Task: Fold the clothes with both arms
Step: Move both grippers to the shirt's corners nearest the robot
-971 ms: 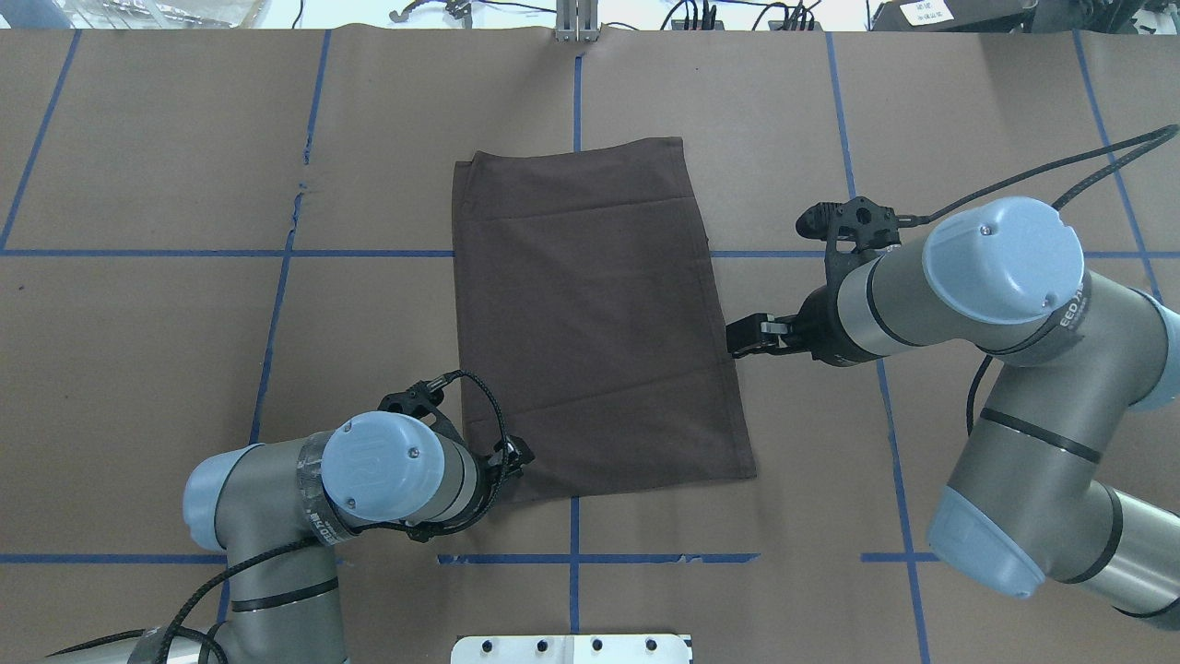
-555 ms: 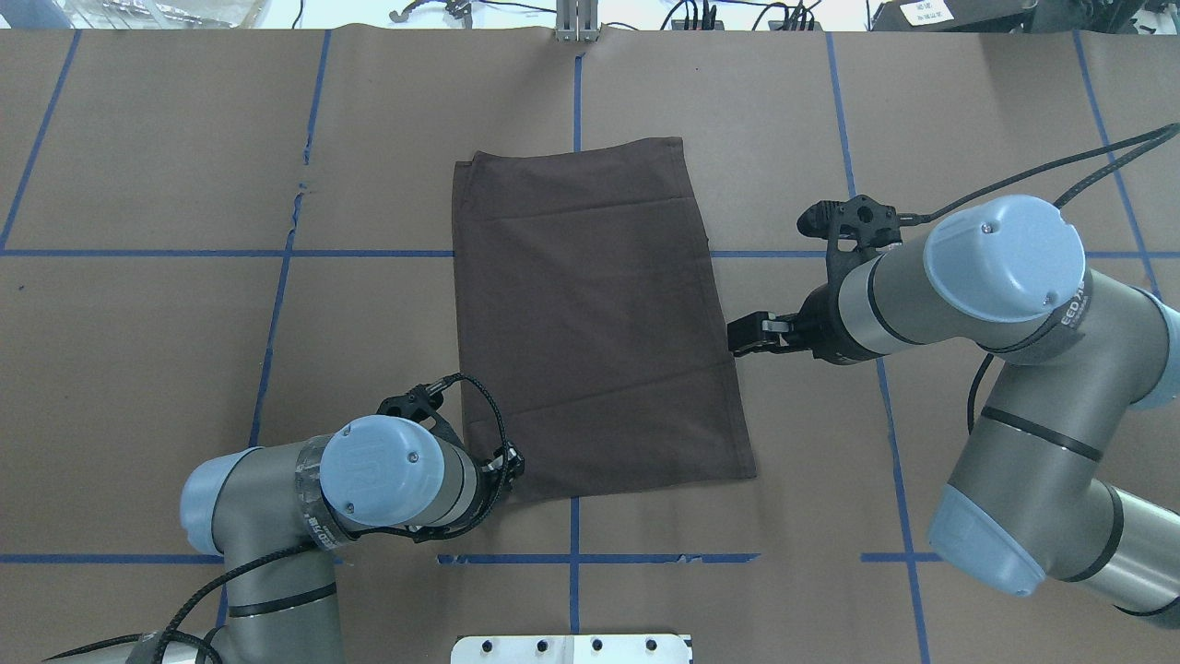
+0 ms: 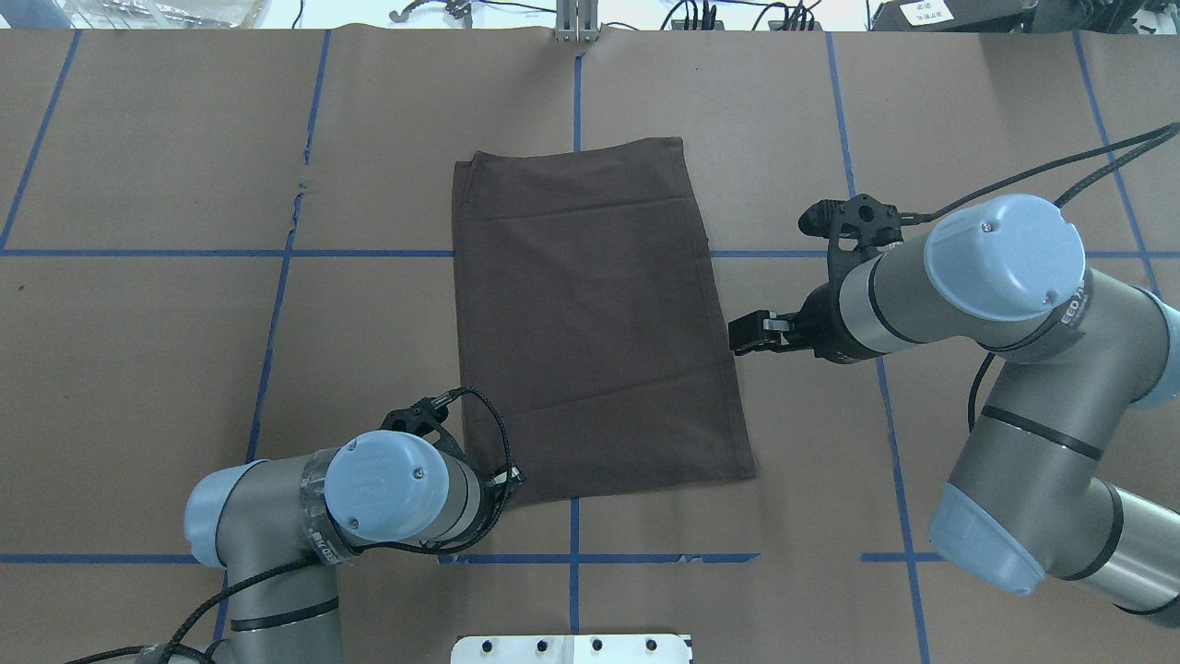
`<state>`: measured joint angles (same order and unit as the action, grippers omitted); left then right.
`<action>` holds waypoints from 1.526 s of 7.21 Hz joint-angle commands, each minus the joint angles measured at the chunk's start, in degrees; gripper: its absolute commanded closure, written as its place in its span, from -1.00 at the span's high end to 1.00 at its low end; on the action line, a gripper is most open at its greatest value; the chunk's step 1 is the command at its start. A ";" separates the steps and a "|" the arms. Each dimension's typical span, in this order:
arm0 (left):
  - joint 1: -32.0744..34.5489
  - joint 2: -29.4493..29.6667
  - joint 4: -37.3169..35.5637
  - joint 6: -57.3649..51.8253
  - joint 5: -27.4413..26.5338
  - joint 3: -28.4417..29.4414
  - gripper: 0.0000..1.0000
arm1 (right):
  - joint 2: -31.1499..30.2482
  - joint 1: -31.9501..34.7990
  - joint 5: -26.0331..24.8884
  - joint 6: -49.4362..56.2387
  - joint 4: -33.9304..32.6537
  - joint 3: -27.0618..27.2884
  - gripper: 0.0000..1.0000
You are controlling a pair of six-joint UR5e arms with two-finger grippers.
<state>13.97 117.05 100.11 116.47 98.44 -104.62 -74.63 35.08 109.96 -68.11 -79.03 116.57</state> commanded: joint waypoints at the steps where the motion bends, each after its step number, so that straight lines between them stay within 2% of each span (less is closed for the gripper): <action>1: 0.36 -0.06 0.00 -0.80 0.08 -1.37 -1.00 | -0.07 -1.83 -0.61 -7.41 0.10 -1.08 1.00; 3: 0.80 -0.33 -0.18 -1.50 0.17 -2.25 -1.00 | -0.07 -5.88 -3.85 -18.42 0.10 -1.08 1.00; 4: 1.58 -0.33 -0.87 -5.25 0.26 -3.04 -1.00 | 0.01 -9.38 -6.13 -24.56 0.02 -1.43 1.00; 6: 2.82 -0.68 -0.97 -7.38 0.35 -3.22 -1.00 | 0.10 -15.62 -12.71 -35.73 -0.07 -3.18 1.00; 7: 2.82 -0.94 -0.88 -7.39 0.35 -3.31 -1.00 | 1.32 -16.87 -15.10 -37.52 -0.07 -5.98 1.00; 9: 2.82 -0.94 -0.88 -7.31 0.43 -3.31 -1.00 | 4.66 -17.23 -15.56 -37.54 -0.16 -11.79 1.00; 11: 2.99 -0.94 -0.88 -7.39 0.44 -3.48 -1.00 | 5.03 -16.80 -15.39 -37.45 -1.04 -12.16 1.00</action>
<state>16.83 116.11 99.23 109.10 98.86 -108.01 -70.01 18.13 94.51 -105.56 -79.66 105.04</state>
